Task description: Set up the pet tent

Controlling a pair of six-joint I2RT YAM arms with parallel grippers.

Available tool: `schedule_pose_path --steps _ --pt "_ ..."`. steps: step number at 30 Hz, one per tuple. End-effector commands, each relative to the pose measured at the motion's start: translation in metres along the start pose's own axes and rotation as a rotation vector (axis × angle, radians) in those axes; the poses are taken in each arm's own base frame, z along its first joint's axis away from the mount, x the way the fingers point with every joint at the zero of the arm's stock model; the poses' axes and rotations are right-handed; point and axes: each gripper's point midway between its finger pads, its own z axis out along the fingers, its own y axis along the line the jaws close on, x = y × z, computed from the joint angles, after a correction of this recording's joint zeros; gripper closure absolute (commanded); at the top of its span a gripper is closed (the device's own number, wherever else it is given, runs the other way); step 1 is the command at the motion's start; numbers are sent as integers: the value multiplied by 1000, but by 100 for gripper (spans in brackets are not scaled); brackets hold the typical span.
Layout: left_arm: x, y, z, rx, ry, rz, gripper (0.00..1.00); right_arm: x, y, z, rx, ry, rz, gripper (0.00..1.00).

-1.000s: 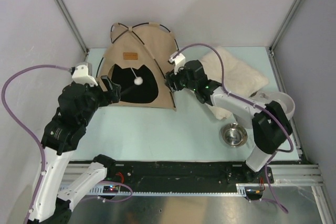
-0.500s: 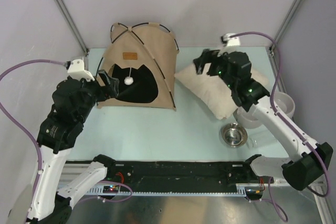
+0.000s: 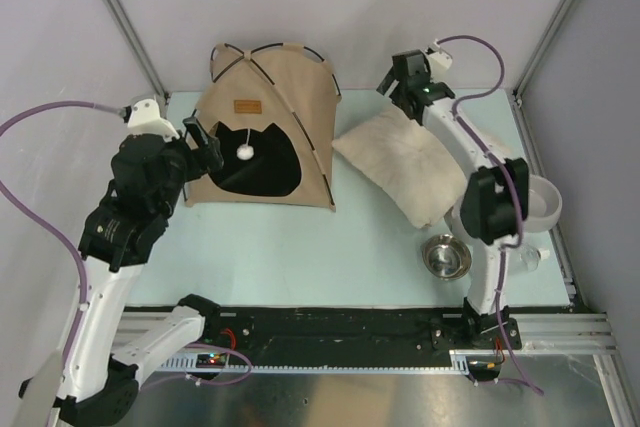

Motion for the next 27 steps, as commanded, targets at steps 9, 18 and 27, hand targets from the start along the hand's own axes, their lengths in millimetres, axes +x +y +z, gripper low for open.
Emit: schedule_pose_path --steps 9,18,27 --pt "-20 11 23 -149 -46 -31 17 52 -33 83 323 48 240 1" --pt "-20 17 27 -197 -49 -8 17 88 -49 114 323 140 232 6" --pt "-22 20 21 -196 -64 -9 17 95 -51 128 289 176 222 95"
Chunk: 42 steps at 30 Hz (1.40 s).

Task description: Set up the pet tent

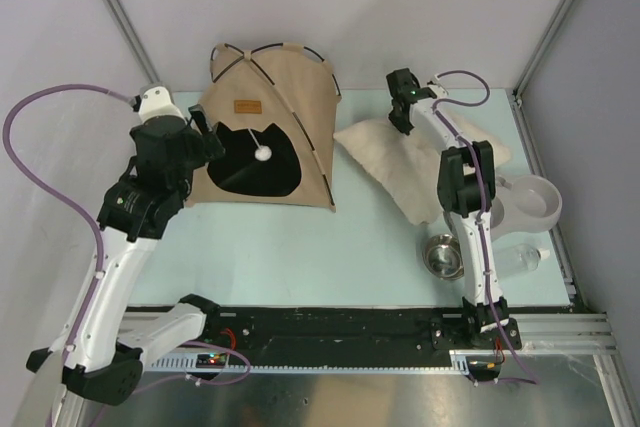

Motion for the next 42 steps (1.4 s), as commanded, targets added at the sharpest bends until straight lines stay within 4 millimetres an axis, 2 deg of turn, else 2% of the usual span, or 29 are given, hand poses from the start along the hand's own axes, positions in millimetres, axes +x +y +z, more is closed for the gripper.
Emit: schedule_pose_path --steps 1,5,8,11,12,13,14,17,20,23,27,31,36,42 --pt "-23 4 -12 1 -77 -34 17 -6 10 4 -42 -28 2 97" --pt "-23 5 -17 17 -83 -43 17 -52 39 -35 -147 -167 -30 100" --pt "-20 1 -21 52 -76 -43 17 -93 70 -84 -287 -284 -63 100" --pt "-15 -5 -26 108 -60 -44 17 -126 91 -136 -415 -373 -109 100" --pt "-13 -6 -28 122 -57 -45 17 -140 97 -159 -465 -409 -109 100" --pt "-10 -6 -29 133 -52 -43 17 -146 98 -173 -494 -429 -127 100" --pt "-9 -6 -31 140 -51 -46 17 -156 100 -196 -532 -458 -128 100" --pt "-3 -5 -35 159 -47 -52 17 -178 92 -255 -617 -524 -134 100" --pt "-2 -4 -40 178 -52 -60 17 -185 78 -298 -682 -554 -126 100" --pt "-1 -4 -45 196 -57 -59 17 -194 64 -351 -792 -585 -102 100" --pt "-2 -4 -54 228 -67 -56 16 -193 48 -417 -959 -588 -121 100" --pt "1 -3 -61 259 -75 -48 16 -176 33 -474 -1128 -542 -179 100" --pt "3 -3 -70 295 -83 -41 16 -138 8 -540 -1363 -437 -261 100" --pt "-3 3 -72 275 -101 -27 15 -74 -30 -603 -1613 -277 -399 100"
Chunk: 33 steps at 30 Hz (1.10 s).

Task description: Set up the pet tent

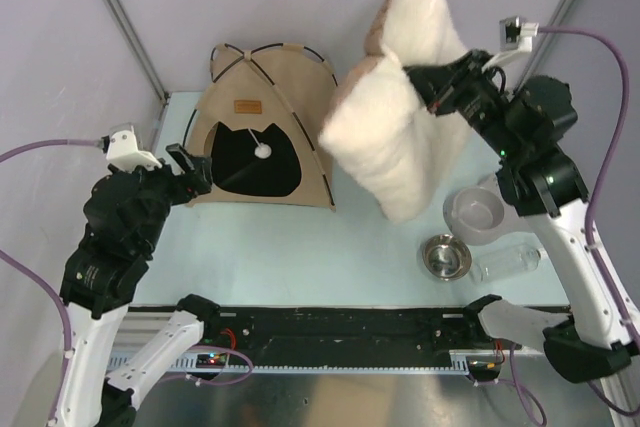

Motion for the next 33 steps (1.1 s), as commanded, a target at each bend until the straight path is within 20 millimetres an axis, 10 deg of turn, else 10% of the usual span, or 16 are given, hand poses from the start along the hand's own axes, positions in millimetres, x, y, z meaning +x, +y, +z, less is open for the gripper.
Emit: schedule_pose_path --steps 1,14,33 --pt "-6 0 2 -1 -8 42 15 10 83 -52 -336 66 5 100" --pt "-6 25 56 -151 120 -40 16 106 167 -83 -731 382 37 100" --pt "3 60 45 -265 97 -74 15 250 157 9 -636 570 152 100"
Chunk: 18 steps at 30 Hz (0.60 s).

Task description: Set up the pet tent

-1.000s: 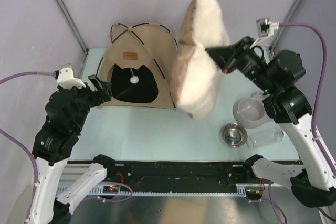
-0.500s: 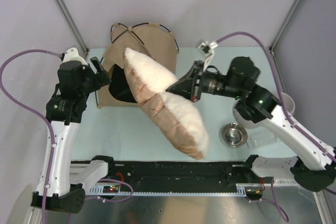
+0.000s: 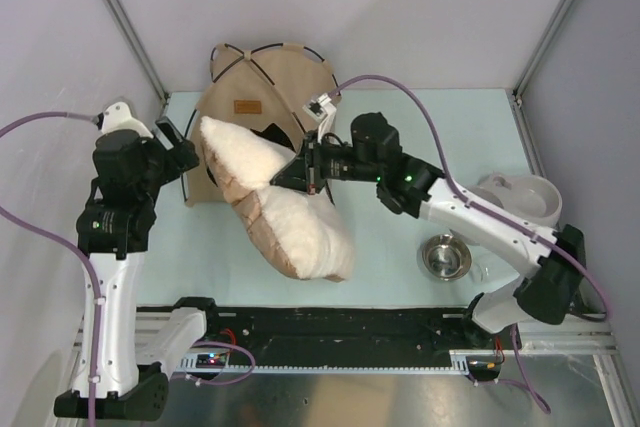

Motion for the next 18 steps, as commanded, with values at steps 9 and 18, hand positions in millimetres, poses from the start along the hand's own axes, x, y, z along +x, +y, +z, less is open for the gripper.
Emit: schedule_pose_path --steps 9,18 --pt "6 4 -4 3 -9 -19 15 -22 -79 40 318 -220 16 100" --pt "28 2 1 32 50 -35 16 4 -145 74 635 -289 92 100"
